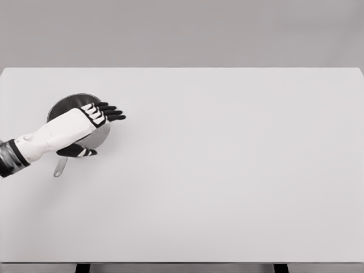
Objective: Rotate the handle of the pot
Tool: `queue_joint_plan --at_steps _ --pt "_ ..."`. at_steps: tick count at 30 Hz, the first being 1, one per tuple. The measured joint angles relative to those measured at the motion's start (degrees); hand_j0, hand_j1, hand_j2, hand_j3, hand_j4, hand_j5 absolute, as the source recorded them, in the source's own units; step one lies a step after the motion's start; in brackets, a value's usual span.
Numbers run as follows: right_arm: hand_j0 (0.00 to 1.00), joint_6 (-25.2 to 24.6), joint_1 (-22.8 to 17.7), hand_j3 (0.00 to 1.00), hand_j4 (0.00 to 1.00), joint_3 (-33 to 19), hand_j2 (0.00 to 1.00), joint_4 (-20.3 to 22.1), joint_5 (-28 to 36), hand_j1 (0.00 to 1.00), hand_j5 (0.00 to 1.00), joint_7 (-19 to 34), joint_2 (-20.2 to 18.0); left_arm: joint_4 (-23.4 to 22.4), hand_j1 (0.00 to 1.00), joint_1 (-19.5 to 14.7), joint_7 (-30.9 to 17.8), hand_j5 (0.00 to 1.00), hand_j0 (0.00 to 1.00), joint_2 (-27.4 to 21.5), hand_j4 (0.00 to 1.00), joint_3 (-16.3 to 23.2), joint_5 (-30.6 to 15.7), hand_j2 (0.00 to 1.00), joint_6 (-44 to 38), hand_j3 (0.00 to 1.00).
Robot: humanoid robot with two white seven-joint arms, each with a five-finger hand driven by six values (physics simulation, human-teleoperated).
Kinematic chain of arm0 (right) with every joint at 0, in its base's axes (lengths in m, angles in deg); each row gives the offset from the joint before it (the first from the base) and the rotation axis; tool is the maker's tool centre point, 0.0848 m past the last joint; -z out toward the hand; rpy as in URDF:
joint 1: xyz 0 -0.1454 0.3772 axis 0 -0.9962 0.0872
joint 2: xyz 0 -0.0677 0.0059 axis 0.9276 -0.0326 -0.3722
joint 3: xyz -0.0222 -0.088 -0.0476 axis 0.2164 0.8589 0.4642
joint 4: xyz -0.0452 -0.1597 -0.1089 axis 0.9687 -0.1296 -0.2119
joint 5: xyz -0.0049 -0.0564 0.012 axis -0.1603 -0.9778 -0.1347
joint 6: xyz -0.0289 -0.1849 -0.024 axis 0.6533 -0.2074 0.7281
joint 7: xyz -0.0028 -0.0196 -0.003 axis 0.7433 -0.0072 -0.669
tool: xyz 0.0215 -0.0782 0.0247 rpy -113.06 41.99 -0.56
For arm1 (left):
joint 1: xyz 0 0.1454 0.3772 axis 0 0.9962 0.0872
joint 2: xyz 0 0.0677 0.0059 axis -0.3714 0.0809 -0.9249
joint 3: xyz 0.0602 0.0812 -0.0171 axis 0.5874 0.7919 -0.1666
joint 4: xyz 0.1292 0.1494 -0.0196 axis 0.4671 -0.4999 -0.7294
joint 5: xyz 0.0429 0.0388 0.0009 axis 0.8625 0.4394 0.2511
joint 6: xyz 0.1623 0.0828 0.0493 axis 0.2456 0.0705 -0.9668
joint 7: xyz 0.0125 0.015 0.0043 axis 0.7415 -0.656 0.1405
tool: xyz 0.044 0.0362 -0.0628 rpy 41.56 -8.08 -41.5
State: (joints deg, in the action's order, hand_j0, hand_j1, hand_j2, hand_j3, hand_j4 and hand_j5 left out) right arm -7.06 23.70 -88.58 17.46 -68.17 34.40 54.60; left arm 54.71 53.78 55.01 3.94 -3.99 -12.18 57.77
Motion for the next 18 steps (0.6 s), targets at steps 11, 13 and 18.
queue_joint_plan --at_steps 11,13,18 --pt "1.0 0.0 0.0 1.0 1.0 0.0 1.0 0.0 0.01 1.0 1.0 0.0 0.0 -1.59 1.0 3.07 0.72 1.0 1.0 -0.37 1.0 -2.28 0.52 1.0 0.0 1.0" --pt "1.0 0.0 0.0 1.0 1.0 0.0 1.0 0.0 0.01 1.0 1.0 0.0 0.0 -2.08 1.0 4.04 0.72 1.0 1.0 -0.57 1.0 -3.35 0.57 1.0 0.0 1.0" --pt "1.0 0.0 0.0 1.0 1.0 0.0 1.0 0.0 0.0 1.0 1.0 -0.01 0.0 -3.02 1.0 4.66 0.74 1.0 1.0 -1.16 1.0 -5.69 0.53 1.0 -0.01 1.0"
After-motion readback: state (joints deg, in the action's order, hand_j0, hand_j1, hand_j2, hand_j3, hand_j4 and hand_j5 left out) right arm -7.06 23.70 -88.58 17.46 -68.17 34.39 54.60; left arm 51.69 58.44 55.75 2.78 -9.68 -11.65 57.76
